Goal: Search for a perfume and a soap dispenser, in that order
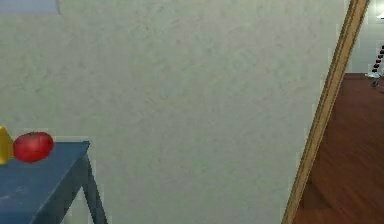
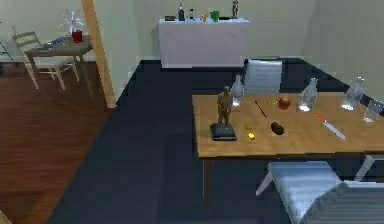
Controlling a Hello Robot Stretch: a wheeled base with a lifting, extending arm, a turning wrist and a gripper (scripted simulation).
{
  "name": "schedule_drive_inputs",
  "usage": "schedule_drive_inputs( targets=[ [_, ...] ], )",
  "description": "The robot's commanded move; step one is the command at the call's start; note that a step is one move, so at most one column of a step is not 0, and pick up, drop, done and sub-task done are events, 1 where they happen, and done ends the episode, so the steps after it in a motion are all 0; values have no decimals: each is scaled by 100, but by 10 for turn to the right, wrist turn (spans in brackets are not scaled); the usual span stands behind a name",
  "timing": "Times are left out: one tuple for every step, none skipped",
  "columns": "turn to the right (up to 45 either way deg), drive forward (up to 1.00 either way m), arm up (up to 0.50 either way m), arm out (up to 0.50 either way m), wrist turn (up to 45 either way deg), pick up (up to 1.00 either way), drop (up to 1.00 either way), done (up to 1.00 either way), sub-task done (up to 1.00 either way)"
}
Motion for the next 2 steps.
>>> schedule_drive_inputs(
  targets=[
    [-450, 0, 0, 0, 0, 0, 0, 0, 0],
    [0, 0, 0, 0, 0, 0, 0, 100, 0]
  ],
)
